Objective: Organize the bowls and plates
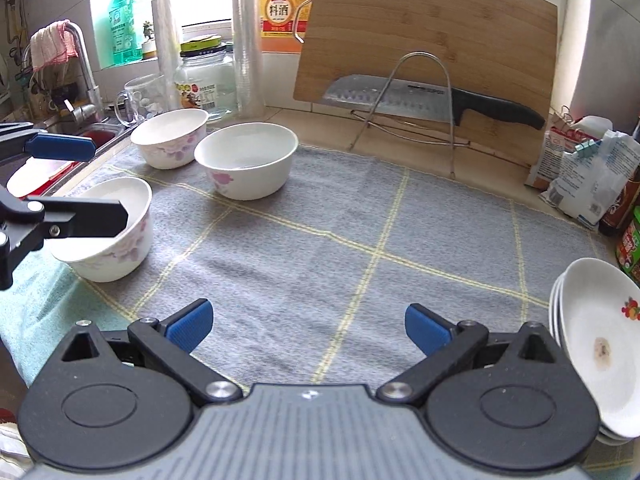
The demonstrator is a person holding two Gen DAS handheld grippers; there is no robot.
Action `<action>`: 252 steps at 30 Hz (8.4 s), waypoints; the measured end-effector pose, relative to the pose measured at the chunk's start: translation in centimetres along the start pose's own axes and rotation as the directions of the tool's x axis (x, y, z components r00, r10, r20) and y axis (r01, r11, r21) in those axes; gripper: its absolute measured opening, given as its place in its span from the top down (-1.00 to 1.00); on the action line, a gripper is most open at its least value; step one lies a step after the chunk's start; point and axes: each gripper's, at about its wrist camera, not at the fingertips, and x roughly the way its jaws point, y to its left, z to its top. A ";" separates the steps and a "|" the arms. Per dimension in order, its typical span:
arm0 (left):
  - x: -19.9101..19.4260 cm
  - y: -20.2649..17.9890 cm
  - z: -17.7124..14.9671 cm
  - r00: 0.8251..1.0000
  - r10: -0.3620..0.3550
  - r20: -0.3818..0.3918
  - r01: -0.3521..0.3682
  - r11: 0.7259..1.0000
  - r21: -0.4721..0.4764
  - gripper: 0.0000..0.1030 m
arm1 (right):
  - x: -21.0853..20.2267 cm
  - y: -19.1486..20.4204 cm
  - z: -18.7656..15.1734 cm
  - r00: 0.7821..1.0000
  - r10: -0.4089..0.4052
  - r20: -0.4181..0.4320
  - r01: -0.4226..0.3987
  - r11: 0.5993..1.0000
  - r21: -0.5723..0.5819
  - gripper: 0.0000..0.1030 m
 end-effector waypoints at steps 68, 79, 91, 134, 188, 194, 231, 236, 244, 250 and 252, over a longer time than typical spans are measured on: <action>6.6 7.0 -1.5 0.925 -0.227 -0.306 0.246 0.969 0.025 -0.34 | 4.6 13.5 1.5 0.980 0.197 0.036 -0.177 0.937 -0.302 -0.64; 6.2 4.7 -0.5 0.916 -0.263 -0.303 0.293 0.954 0.057 -0.34 | 3.1 12.2 1.0 0.983 0.181 0.030 -0.166 0.948 -0.272 -0.64; 8.4 -2.1 2.0 0.886 -0.358 -0.295 0.407 0.905 0.125 -0.34 | -0.1 6.8 -0.7 0.997 0.072 0.033 -0.064 0.979 -0.196 -0.64; 13.4 -9.8 3.7 0.880 -0.381 -0.281 0.440 0.878 0.187 -0.88 | -0.8 -2.5 -2.9 0.999 -0.044 0.029 0.046 0.998 -0.050 -1.00; 14.2 0.5 1.8 0.988 0.089 -0.130 -0.082 0.995 0.059 -0.89 | 9.7 -2.5 12.8 0.964 0.261 -0.057 -0.266 0.951 -0.159 -1.00; 15.1 0.7 2.0 0.986 0.090 -0.140 -0.083 0.995 0.057 -0.88 | 12.5 -2.6 14.6 0.947 0.305 -0.103 -0.319 0.934 -0.163 -1.00; 15.5 0.9 2.4 0.990 0.023 -0.141 -0.017 0.999 0.040 -0.67 | 16.9 -1.7 16.4 0.898 0.386 -0.212 -0.417 0.900 -0.126 -0.68; 14.8 0.6 2.8 0.989 0.016 -0.144 -0.009 0.999 0.046 -0.67 | 15.9 -1.7 16.3 0.902 0.382 -0.203 -0.412 0.902 -0.132 -0.68; 12.8 -0.8 3.6 0.990 -0.011 -0.144 0.021 0.998 0.064 -0.67 | 13.2 -2.1 15.8 0.908 0.379 -0.179 -0.403 0.907 -0.122 -0.69; 11.3 -2.0 4.1 0.990 -0.028 -0.138 0.042 0.995 0.094 -0.67 | 10.3 -2.5 15.0 0.917 0.370 -0.151 -0.389 0.913 -0.125 -0.69; 10.8 -2.4 4.2 0.990 -0.038 -0.136 0.052 0.993 0.101 -0.67 | 9.3 -2.6 14.7 0.919 0.367 -0.141 -0.384 0.915 -0.121 -0.69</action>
